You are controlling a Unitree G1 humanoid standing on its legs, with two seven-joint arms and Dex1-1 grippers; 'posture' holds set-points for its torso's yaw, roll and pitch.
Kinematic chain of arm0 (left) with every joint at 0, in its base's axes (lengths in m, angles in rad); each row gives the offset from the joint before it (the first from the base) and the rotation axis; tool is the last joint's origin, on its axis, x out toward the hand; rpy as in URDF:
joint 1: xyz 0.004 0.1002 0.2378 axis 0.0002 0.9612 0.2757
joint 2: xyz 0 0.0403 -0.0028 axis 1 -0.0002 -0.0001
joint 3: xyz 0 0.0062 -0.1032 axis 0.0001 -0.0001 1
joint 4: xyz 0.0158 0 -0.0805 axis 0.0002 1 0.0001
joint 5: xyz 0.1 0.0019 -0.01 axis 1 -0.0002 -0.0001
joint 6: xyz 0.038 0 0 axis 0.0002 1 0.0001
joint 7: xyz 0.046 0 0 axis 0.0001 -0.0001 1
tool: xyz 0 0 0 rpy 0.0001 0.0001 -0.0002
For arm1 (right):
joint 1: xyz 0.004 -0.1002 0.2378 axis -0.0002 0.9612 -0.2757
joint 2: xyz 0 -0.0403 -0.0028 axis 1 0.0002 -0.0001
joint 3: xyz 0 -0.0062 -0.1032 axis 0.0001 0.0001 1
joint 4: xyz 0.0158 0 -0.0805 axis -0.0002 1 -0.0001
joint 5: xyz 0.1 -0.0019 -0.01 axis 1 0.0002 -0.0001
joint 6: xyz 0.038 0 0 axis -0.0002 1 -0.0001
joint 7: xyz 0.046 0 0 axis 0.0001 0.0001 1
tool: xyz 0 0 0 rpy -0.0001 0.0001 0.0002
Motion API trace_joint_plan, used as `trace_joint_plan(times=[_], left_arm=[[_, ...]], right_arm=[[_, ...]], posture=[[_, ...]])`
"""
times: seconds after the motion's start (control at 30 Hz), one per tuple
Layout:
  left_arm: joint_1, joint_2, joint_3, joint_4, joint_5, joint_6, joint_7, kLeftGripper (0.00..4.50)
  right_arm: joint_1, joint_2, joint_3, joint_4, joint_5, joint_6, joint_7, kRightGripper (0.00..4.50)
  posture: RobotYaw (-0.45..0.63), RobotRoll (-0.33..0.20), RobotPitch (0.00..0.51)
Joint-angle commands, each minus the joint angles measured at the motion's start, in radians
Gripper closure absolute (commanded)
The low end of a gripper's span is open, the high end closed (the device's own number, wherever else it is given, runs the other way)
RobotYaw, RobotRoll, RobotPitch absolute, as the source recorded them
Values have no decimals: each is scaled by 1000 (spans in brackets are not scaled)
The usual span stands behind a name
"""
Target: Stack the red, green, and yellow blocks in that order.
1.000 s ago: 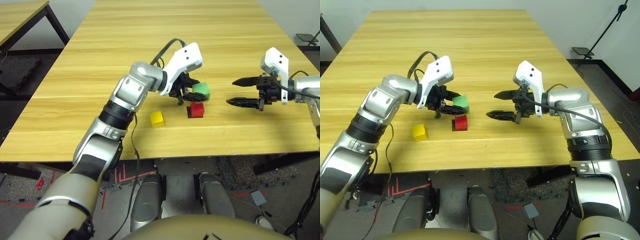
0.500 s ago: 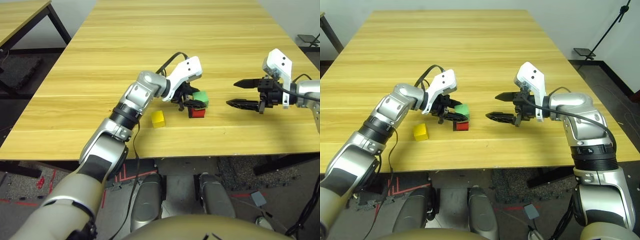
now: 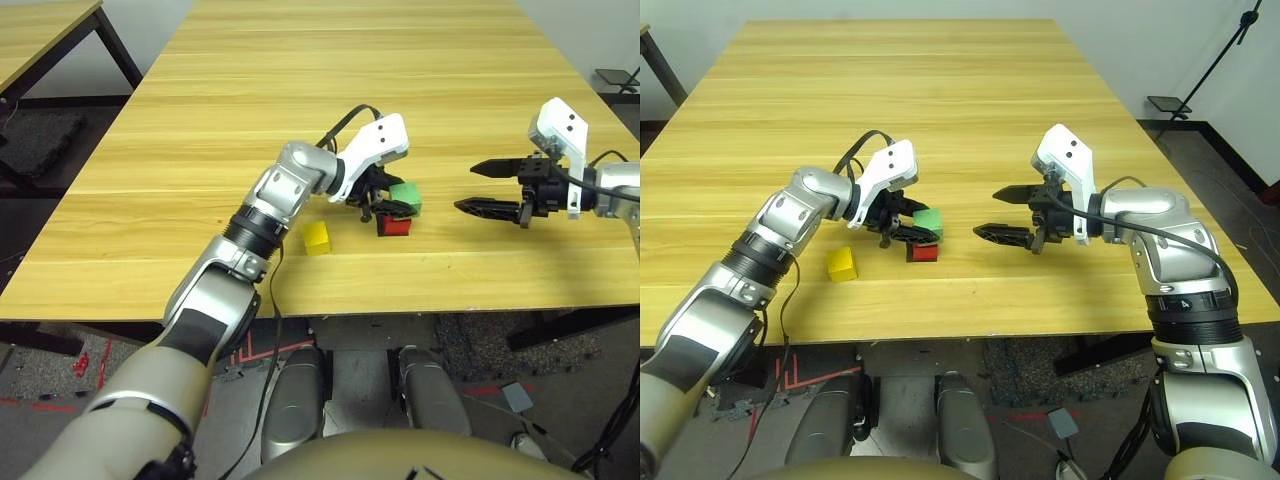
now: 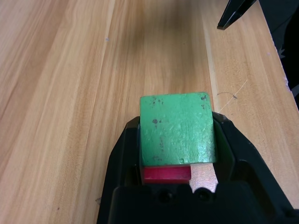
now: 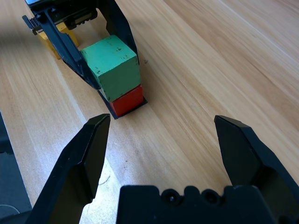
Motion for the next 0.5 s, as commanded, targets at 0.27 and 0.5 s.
trace_joint_plan(times=[0.27,0.5], left_arm=[[5,3,-13,37,33,-15,-27,820],[5,44,18,-98,6,78,-41,62]], right_arm=[[8,-14,-18,-15,20,12,-13,0],[-25,-3,-8,24,9,-5,-17,0]], posture=[[72,-76,84],[109,-79,67]])
